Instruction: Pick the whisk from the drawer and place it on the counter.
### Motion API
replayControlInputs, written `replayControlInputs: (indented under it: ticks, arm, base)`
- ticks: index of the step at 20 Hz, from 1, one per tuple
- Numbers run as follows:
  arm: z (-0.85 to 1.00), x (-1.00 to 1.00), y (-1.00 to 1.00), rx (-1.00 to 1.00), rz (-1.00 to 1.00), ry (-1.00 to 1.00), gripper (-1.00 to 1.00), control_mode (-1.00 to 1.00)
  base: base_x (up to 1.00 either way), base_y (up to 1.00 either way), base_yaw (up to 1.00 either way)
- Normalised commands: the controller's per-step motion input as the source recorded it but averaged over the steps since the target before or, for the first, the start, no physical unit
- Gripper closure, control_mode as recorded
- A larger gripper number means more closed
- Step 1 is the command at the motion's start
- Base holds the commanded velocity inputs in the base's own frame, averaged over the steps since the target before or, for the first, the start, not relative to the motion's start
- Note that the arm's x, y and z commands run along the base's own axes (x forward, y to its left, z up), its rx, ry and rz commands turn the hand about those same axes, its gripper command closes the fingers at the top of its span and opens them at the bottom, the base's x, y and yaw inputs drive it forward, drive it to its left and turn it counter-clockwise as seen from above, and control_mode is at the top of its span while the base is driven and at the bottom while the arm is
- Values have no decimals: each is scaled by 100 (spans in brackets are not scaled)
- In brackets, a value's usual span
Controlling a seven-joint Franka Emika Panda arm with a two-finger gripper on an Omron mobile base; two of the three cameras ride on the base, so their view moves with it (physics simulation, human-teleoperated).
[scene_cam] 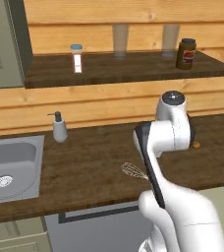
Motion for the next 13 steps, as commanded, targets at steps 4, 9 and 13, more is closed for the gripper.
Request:
replayControlInputs:
  ticks: [4, 9, 13]
  arm:
    - [71, -100, -32, 0, 0, -79, -100, -100]
    - [71, -100, -19, 0, 0, -93, -100, -100]
    - [4, -9, -6, 3, -3, -9, -100, -100]
  base:
    - [0, 0, 0]
    - [0, 0, 0]
    - [0, 0, 0]
